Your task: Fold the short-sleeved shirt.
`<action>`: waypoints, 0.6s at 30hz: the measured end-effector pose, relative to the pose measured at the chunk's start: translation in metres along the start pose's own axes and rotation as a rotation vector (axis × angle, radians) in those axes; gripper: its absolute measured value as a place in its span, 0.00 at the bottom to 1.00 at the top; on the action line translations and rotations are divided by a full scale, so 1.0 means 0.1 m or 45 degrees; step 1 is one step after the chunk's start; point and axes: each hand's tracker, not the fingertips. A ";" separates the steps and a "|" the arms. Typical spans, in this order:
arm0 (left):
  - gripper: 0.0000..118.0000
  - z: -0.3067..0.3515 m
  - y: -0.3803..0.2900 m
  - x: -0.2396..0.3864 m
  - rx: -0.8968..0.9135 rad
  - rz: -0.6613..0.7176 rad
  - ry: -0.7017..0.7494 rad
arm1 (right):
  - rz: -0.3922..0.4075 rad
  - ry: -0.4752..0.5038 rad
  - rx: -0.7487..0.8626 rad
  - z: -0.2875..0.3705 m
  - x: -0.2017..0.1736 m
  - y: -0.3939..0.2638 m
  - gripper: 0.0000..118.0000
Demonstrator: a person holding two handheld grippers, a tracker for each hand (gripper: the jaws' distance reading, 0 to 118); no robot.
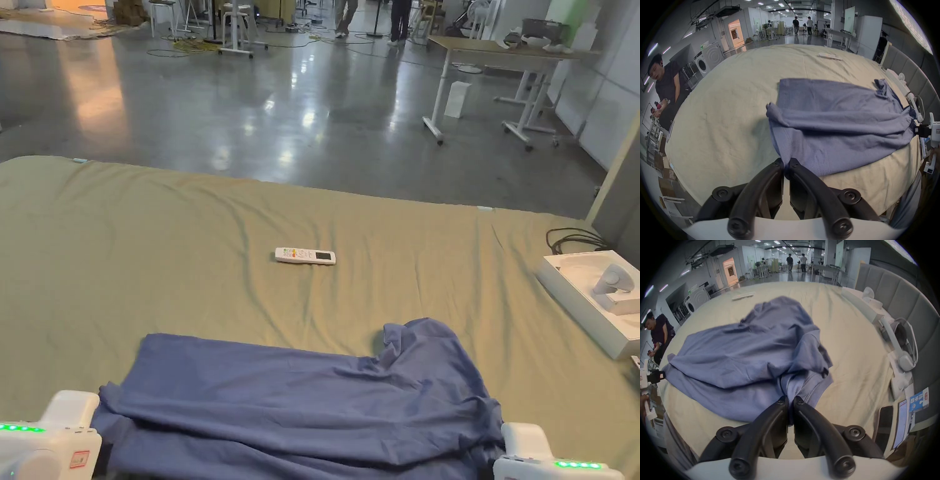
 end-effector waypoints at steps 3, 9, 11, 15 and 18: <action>0.06 0.13 0.14 -0.03 0.062 0.032 -0.036 | -0.033 0.035 0.062 0.22 0.03 0.19 0.03; 0.06 0.49 0.53 -0.12 0.178 0.090 -0.096 | -0.037 0.053 0.125 0.54 0.09 0.56 0.03; 0.06 0.60 0.63 -0.17 0.199 0.127 -0.116 | -0.037 0.048 0.137 0.66 0.09 0.64 0.03; 0.06 0.74 0.65 -0.26 0.197 0.151 -0.117 | -0.014 0.026 0.135 0.83 0.12 0.65 0.03; 0.06 0.81 0.52 -0.29 0.171 0.160 -0.132 | 0.001 0.034 0.107 0.93 0.14 0.54 0.03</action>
